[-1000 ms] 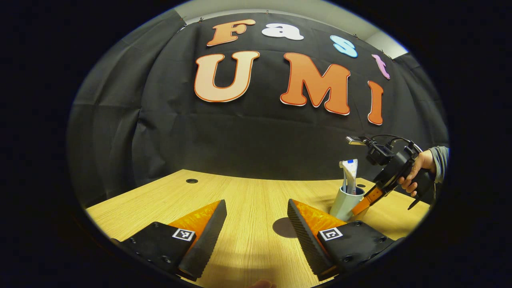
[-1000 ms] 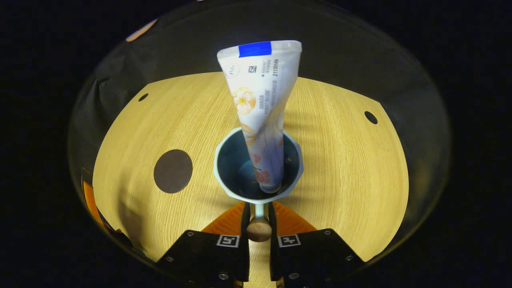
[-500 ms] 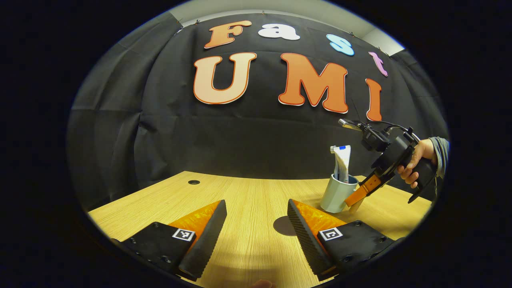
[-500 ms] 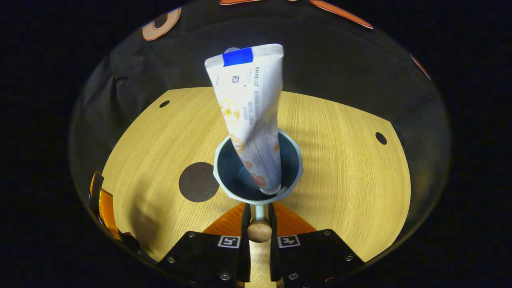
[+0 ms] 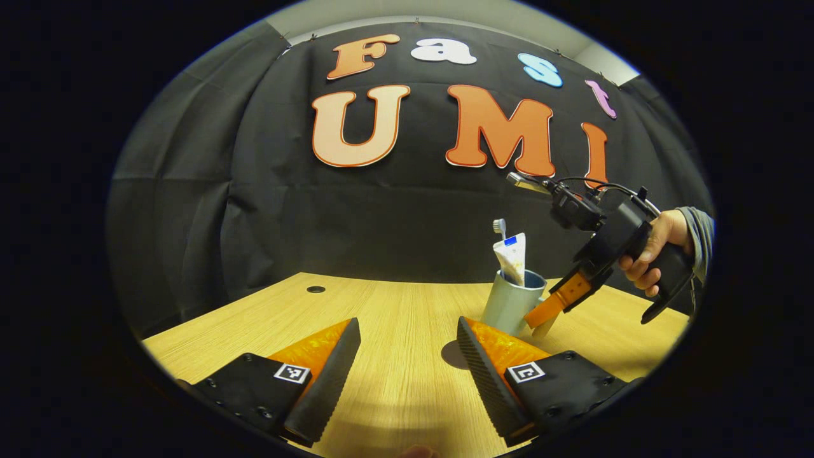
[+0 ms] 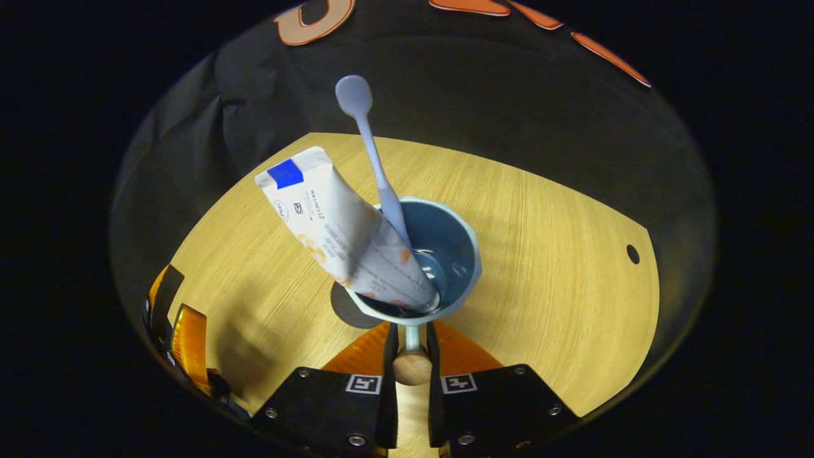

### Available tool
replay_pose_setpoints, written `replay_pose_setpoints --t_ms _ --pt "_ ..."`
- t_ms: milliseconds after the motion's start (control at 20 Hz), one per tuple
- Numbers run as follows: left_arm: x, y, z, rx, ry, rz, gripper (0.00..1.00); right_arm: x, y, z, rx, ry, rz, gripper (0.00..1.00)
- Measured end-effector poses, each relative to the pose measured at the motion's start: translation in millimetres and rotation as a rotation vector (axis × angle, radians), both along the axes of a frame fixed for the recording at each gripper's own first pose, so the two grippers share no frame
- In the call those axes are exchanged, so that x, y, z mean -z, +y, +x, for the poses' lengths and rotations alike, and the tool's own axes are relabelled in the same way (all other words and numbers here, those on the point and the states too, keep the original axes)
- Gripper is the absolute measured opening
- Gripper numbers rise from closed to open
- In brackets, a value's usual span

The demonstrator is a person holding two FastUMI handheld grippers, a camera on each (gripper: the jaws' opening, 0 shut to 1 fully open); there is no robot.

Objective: Put the toothbrush and toothpaste on the desktop into the cup, then pick up the cup and place it on the coaster on the desktop.

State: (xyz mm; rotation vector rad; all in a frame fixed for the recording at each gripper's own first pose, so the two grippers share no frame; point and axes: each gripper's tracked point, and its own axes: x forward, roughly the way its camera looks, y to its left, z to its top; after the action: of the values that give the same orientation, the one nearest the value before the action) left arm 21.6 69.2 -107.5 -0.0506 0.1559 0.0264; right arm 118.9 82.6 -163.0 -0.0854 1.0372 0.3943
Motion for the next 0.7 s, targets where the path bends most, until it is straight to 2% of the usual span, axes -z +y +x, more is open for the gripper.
replay_pose_setpoints --t_ms 50,100,150,700 --pt "-1 3 -1 -0.006 0.000 0.002 0.95 1 0 2 -0.012 -0.004 -0.002 0.19" --pt "0 6 -3 -0.012 0.002 0.002 0.95 -1 1 3 -0.023 -0.002 -0.001 0.14" --pt "2 8 -2 -0.017 0.004 0.000 0.95 -2 3 4 -0.033 0.001 0.004 0.19" --pt "14 24 -7 -0.048 0.039 -0.010 0.97 -7 0 8 -0.123 0.075 -0.024 0.19"
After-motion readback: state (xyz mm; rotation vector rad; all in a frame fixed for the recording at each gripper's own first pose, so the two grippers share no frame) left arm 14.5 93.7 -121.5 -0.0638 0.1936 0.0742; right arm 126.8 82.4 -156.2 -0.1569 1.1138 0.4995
